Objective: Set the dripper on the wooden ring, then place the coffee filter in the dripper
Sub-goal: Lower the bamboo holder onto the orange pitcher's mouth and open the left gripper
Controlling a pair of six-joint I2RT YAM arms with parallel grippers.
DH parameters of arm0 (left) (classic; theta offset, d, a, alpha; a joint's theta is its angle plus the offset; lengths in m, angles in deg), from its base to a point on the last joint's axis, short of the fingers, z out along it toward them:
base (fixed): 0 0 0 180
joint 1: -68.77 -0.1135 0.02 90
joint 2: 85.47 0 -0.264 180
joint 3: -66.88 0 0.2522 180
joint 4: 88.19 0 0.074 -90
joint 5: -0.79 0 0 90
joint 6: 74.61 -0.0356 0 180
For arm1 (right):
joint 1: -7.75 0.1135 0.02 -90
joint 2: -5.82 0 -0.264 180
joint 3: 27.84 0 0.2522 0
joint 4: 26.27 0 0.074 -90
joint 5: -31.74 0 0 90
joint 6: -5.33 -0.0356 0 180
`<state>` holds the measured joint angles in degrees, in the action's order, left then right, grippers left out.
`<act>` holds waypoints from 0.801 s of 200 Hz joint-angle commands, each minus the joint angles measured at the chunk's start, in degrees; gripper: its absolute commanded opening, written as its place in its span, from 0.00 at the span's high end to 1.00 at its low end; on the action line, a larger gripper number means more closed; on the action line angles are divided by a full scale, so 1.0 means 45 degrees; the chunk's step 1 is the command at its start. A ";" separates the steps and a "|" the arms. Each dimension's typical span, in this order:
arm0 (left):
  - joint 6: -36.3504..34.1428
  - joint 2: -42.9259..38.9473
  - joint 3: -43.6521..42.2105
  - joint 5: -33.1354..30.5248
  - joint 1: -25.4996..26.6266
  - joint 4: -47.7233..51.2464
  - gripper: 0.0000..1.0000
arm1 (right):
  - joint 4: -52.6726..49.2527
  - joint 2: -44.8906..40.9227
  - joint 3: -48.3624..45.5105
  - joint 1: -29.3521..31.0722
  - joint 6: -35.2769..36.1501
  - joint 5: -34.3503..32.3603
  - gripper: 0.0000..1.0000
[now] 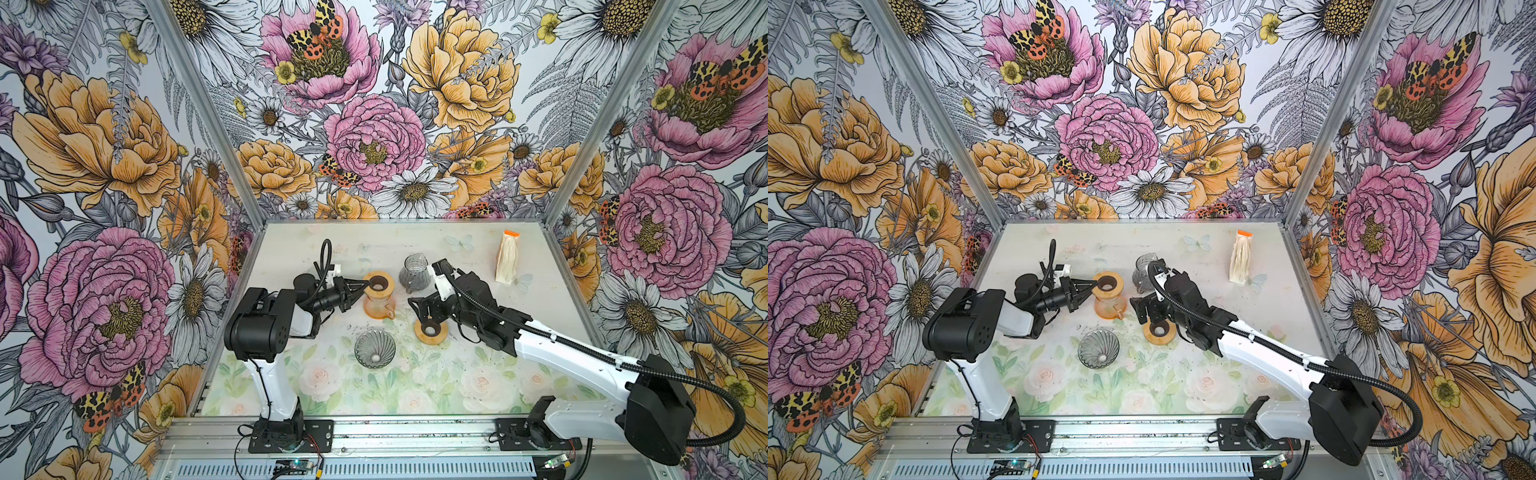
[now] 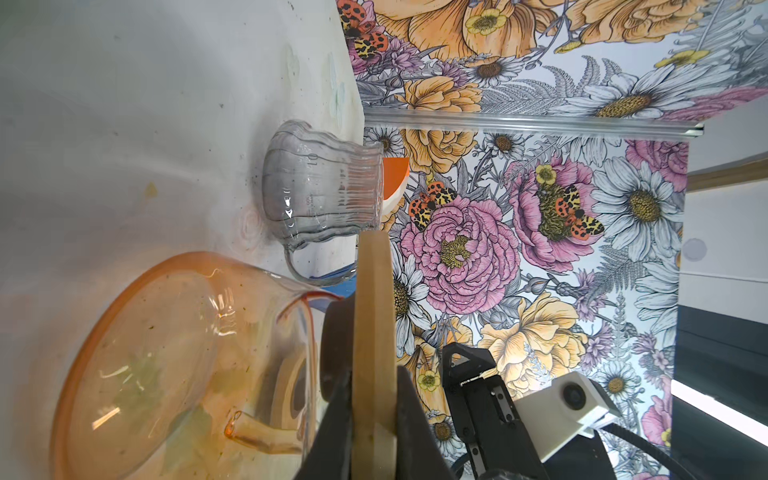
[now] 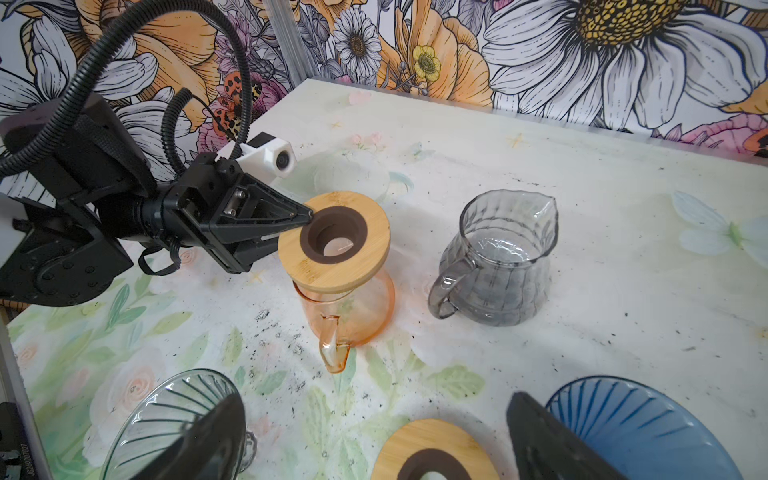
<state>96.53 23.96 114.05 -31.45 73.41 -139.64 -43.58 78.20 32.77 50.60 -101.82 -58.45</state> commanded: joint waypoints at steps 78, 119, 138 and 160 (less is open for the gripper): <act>0.0854 0.0239 -0.1023 0.0401 -0.0609 -0.2629 0.78 | 0.0301 -0.0205 -0.0118 0.0067 -0.0097 -0.0213 0.00; 0.0840 0.0468 -0.0950 0.0456 -0.0431 -0.2657 0.62 | 0.0301 -0.0185 -0.0099 0.0086 -0.0101 -0.0192 0.01; 0.0835 0.0401 -0.0944 0.0396 -0.0446 -0.2602 0.57 | 0.0301 -0.0226 -0.0118 0.0084 -0.0077 -0.0226 0.00; 0.0619 0.0131 -0.0864 0.0398 -0.0558 -0.2031 0.52 | 0.0301 -0.0227 -0.0118 0.0083 -0.0065 -0.0208 0.00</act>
<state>100.95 25.35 109.87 -30.62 71.16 -148.82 -43.58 78.16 32.33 50.60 -101.80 -58.69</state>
